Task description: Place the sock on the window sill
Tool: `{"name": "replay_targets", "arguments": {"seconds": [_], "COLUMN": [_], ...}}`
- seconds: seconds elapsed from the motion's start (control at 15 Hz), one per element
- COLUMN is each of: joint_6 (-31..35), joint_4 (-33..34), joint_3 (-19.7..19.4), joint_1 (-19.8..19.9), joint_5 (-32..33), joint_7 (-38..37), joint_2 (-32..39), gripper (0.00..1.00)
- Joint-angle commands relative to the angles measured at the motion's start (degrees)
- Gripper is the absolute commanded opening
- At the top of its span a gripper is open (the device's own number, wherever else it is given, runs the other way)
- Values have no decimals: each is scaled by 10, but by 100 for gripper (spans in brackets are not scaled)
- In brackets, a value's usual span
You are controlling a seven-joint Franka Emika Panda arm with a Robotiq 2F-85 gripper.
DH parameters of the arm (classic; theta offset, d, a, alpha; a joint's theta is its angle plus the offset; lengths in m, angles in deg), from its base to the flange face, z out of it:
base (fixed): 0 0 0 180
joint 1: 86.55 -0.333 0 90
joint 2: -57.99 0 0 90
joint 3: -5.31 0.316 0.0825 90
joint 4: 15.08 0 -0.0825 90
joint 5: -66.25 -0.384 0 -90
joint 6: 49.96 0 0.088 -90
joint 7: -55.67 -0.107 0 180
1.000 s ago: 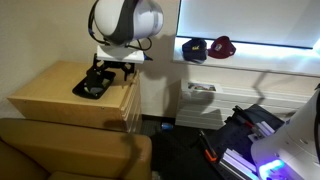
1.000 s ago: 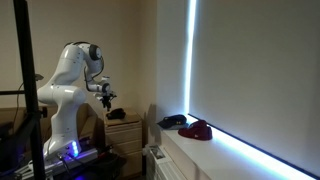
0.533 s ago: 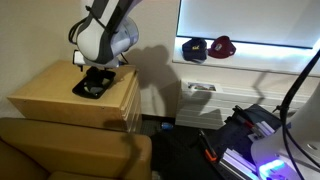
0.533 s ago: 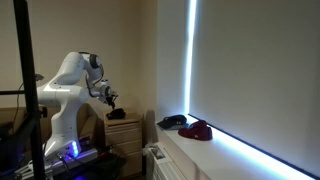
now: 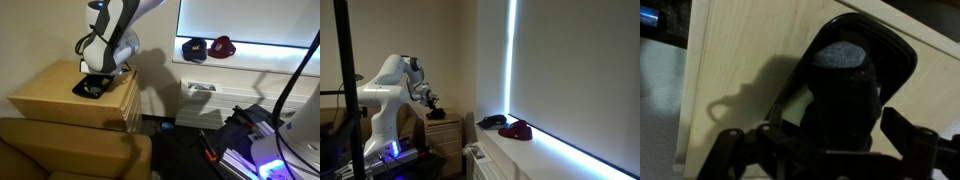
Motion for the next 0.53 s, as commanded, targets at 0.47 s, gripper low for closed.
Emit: {"name": "replay_targets", "arguments": {"seconds": [0.47], "joint_6": [157], "joint_4": [127], "joint_3": [-88], "joint_1": [-70], "joint_5": [-129], "joint_7": [19], "joint_2": [161], "gripper": [73]}}
